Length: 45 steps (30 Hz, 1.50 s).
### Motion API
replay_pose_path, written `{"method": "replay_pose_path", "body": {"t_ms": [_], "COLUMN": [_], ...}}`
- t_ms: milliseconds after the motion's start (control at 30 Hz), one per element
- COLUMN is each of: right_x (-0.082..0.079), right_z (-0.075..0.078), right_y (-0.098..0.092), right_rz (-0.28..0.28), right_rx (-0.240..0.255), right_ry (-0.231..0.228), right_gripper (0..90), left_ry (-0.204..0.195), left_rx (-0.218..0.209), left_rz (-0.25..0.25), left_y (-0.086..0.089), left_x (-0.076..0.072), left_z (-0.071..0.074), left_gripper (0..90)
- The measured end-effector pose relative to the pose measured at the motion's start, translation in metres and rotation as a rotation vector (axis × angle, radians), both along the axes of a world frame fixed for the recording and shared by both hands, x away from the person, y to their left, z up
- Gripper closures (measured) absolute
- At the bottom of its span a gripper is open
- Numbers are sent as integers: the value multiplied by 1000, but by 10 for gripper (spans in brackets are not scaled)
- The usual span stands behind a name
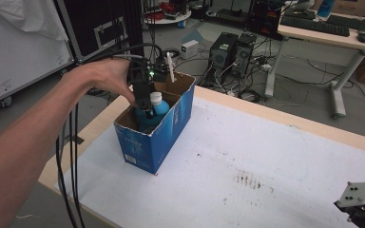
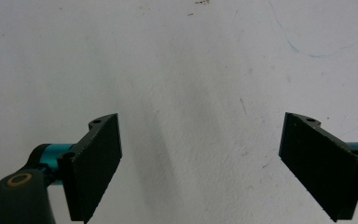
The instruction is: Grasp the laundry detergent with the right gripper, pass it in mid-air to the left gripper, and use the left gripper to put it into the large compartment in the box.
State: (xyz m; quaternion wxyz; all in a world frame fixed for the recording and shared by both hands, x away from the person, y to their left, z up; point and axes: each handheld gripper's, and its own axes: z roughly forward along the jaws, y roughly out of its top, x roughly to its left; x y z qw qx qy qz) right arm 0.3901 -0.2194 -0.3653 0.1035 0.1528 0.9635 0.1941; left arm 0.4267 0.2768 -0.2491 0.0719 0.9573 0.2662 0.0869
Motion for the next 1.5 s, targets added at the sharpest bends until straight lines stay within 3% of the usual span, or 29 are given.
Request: {"method": "replay_pose_path", "body": {"t_ms": [200,400,600,833,933,1067,1200,1367,1500], "right_x": [-1,-2,-4,-6,-6,-6,-7,-5,-4], "right_z": [0,1,3,6,7,8,10,13,16], "right_y": [0,-1,-2,-6,-7,-5,-2,2,6], "right_rz": [3,-7,-7,-11,-15,-11,-6,-7,-13], "right_rx": [2,2,5,2,5,1,-1,-7,-1], "right_ry": [-1,-2,-3,-11,-12,-17,-18,-27,-37], "right_gripper": [123,123,123,123,123,123,123,123,123], "left_ry": [-17,-66,-93,-91,-99,-62,-34,0,-1], "left_rx": [15,2,1,-5,5,24,58,54,66], "left_rz": [-20,-60,-138,-235,-288,-343,-371,-407,-430], "left_y": [-9,-27,-62,-111,-132,-160,-185,-210,-223], "left_x": [-4,-8,-9,-8,-7,-7,-5,-4,-6], "left_z": [18,42,61,64,60,46,26,1,-14], "left_gripper": [223,188,188,168,146,146,146,146,146]}}
